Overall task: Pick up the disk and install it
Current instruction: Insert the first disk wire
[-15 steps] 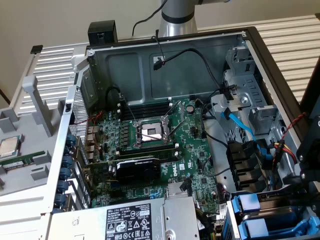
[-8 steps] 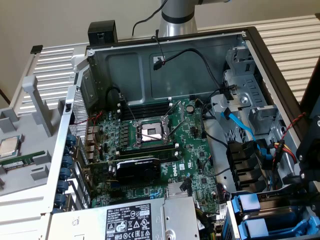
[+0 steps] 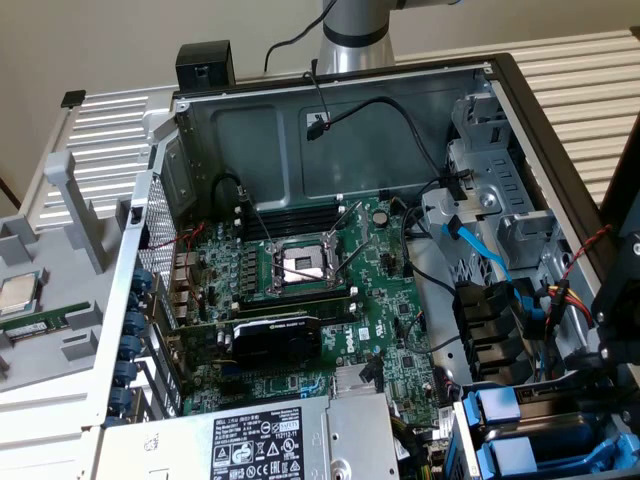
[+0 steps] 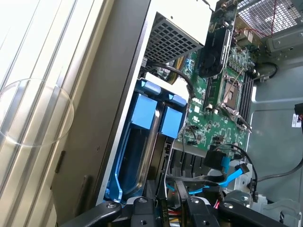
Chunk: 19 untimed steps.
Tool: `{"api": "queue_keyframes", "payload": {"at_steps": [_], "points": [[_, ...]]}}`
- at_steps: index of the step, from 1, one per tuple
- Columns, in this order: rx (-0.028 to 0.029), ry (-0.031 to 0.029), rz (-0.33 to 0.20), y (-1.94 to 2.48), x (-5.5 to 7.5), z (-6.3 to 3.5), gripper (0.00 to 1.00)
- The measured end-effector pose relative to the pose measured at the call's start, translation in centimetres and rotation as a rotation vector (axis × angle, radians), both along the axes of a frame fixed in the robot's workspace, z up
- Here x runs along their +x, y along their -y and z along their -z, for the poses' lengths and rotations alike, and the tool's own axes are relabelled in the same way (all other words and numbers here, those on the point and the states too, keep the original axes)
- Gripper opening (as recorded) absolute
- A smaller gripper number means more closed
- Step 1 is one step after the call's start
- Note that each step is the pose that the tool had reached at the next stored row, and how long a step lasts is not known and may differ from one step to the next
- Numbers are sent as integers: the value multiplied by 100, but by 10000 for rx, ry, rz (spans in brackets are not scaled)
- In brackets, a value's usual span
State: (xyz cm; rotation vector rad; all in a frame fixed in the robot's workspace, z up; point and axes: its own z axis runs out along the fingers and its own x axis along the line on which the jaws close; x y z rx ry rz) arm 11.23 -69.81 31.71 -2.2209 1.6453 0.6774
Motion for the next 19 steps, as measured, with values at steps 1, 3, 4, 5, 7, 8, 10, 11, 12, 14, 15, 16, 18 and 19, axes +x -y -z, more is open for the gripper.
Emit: {"api": "queue_keyframes", "payload": {"at_steps": [1,3,4,5,7,8,10,11,12,14,15,16,18,19], "points": [[0,-1,0,0,0,0,30],[0,0,0,0,0,0,30],[1,0,0,0,0,1,30],[0,0,0,0,0,0,30],[0,0,0,0,0,1,30],[0,0,0,0,0,1,30],[0,0,0,0,0,1,28],[0,0,0,0,0,1,21],[0,0,0,0,0,1,17],[0,0,0,0,0,0,17],[1,0,0,0,0,1,17],[0,0,0,0,0,0,17],[0,0,0,0,0,1,17],[1,0,0,0,0,-1,17]]}}
